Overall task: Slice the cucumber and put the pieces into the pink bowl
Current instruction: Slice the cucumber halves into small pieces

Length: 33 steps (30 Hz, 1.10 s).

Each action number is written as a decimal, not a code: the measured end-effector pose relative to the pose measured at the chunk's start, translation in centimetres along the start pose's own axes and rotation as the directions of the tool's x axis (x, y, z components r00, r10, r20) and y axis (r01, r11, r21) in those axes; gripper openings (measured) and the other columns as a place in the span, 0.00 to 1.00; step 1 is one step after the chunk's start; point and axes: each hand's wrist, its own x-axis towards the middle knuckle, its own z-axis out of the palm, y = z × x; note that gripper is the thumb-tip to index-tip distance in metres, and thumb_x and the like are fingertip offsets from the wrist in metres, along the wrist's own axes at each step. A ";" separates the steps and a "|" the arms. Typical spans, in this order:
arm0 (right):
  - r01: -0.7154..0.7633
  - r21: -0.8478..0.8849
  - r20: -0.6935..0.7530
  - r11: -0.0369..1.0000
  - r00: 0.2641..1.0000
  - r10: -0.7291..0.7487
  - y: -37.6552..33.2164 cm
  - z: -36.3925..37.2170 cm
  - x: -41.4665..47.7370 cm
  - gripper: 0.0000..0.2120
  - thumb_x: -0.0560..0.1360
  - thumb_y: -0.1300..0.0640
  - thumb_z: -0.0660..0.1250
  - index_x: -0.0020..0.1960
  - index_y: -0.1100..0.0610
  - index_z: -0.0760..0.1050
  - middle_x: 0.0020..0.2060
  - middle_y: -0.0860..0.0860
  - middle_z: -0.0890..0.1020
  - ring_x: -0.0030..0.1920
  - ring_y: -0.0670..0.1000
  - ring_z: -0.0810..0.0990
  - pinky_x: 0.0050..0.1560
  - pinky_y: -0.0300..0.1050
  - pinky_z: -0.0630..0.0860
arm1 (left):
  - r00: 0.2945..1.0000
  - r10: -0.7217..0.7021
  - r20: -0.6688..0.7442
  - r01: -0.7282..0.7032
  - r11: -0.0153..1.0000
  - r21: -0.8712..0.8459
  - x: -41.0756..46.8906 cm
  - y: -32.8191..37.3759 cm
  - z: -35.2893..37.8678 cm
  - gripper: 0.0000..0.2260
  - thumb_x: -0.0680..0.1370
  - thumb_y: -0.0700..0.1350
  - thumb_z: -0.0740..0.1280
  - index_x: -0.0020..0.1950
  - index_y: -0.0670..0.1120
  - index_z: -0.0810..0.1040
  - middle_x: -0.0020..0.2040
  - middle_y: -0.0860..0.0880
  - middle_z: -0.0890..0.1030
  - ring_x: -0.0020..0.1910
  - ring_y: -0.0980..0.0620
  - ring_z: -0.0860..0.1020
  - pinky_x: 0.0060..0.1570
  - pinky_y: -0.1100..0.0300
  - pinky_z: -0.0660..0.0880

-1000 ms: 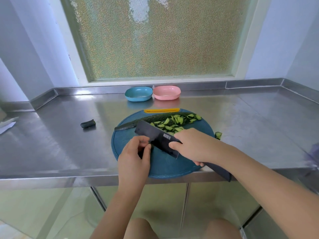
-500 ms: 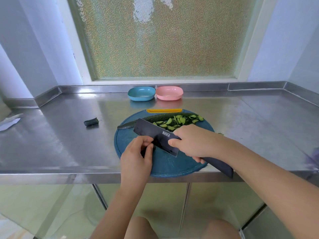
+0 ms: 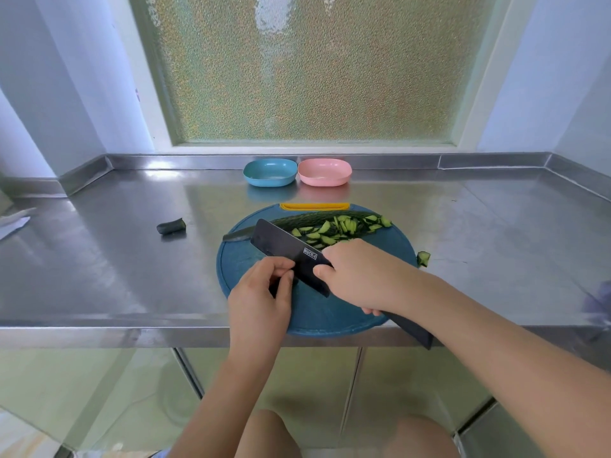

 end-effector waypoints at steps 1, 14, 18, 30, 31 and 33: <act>0.001 -0.004 0.004 1.000 1.000 -0.001 -0.2 0.4 0.2 0.15 0.82 0.51 0.52 0.39 0.56 0.65 0.30 0.56 0.74 0.21 0.52 0.74 0.19 0.40 0.71 | 1.000 -0.002 0.003 0.002 1.000 0.002 0.0 0.0 0.0 0.07 0.74 0.37 0.69 0.46 0.49 0.79 0.40 0.60 0.79 0.41 0.60 0.78 0.45 0.58 0.77; -0.083 0.146 0.046 0.986 0.996 0.077 1.7 0.8 -1.2 0.14 0.82 0.53 0.53 0.38 0.54 0.62 0.29 0.54 0.73 0.15 0.48 0.70 0.19 0.38 0.67 | 0.999 -0.019 -0.028 0.020 0.998 0.055 -0.4 0.7 -0.2 0.04 0.75 0.39 0.68 0.47 0.48 0.79 0.40 0.57 0.79 0.42 0.56 0.78 0.43 0.59 0.75; -0.069 0.190 0.014 0.979 0.998 0.068 1.6 -0.1 -1.7 0.15 0.82 0.53 0.54 0.37 0.53 0.62 0.27 0.54 0.74 0.15 0.47 0.70 0.22 0.38 0.68 | 0.999 -0.020 -0.027 0.022 0.998 0.065 -0.4 0.8 -0.2 0.05 0.77 0.38 0.65 0.48 0.46 0.78 0.40 0.55 0.80 0.42 0.55 0.78 0.43 0.59 0.75; -0.063 0.173 0.048 0.983 0.997 0.055 0.8 -0.5 -1.2 0.13 0.81 0.54 0.53 0.38 0.56 0.63 0.27 0.56 0.74 0.16 0.50 0.71 0.20 0.37 0.67 | 0.999 0.006 -0.049 -0.005 0.999 0.031 -0.5 0.7 -0.2 0.05 0.75 0.36 0.67 0.46 0.45 0.79 0.39 0.56 0.80 0.42 0.53 0.79 0.44 0.57 0.76; -0.057 0.164 0.047 0.985 0.998 0.050 0.8 -0.6 -1.2 0.14 0.81 0.54 0.53 0.37 0.55 0.63 0.27 0.56 0.74 0.15 0.49 0.70 0.19 0.37 0.67 | 0.999 0.006 -0.049 -0.005 1.000 0.030 -0.5 0.7 -0.2 0.05 0.75 0.36 0.68 0.46 0.46 0.79 0.39 0.56 0.80 0.42 0.54 0.79 0.44 0.57 0.76; -0.045 0.146 0.048 0.988 0.998 0.038 0.7 -0.7 -1.3 0.14 0.81 0.54 0.53 0.37 0.54 0.62 0.27 0.55 0.73 0.15 0.48 0.69 0.19 0.37 0.67 | 0.999 0.003 -0.043 -0.002 1.000 0.030 -0.4 0.6 -0.2 0.05 0.75 0.36 0.68 0.46 0.46 0.80 0.39 0.57 0.79 0.42 0.54 0.79 0.45 0.57 0.75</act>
